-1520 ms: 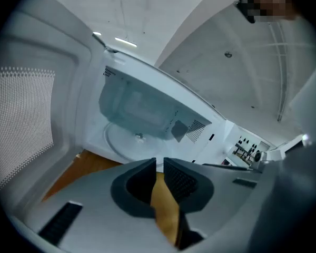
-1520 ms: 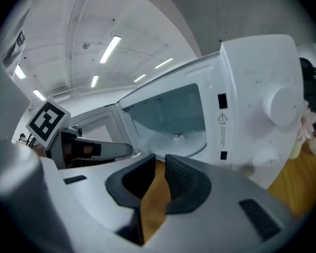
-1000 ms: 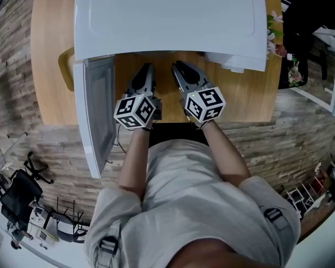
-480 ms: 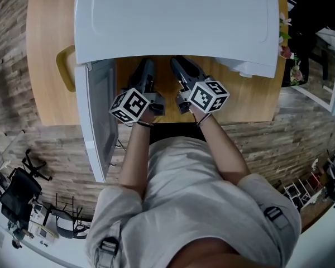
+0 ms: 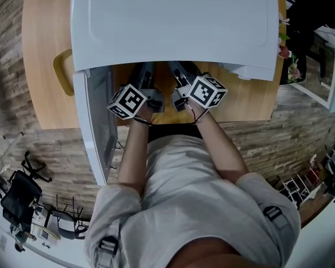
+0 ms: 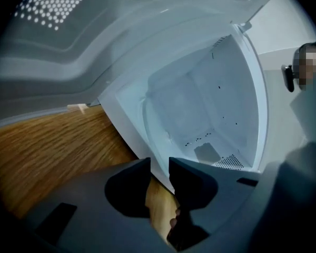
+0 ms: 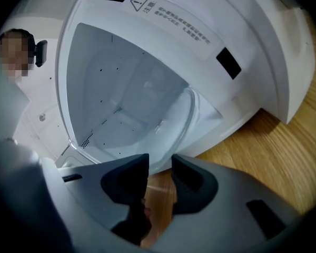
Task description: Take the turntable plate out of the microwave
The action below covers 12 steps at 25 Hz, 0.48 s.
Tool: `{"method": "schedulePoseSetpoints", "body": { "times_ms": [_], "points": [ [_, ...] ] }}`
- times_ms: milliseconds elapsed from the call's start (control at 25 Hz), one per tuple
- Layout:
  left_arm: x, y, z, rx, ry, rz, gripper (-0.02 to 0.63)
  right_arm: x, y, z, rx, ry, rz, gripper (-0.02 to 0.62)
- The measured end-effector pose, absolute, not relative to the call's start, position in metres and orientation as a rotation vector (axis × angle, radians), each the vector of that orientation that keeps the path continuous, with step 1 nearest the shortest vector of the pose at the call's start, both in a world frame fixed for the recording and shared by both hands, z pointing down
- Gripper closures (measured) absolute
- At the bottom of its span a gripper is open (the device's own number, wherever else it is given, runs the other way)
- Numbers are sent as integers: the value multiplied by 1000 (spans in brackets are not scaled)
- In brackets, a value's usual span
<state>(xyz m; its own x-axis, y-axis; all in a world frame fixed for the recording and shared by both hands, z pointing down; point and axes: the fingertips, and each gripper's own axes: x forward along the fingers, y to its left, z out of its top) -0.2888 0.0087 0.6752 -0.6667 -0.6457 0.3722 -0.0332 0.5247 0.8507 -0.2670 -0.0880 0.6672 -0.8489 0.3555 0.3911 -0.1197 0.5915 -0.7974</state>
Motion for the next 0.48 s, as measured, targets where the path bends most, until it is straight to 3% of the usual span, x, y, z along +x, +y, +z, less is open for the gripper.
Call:
{"method": "schedulePoseSetpoints", "body": {
  "times_ms": [480],
  "points": [
    [-293,1,667,599,-2069,-1144,512,-264,-86,665,-188,-2294,1173,495]
  ]
}}
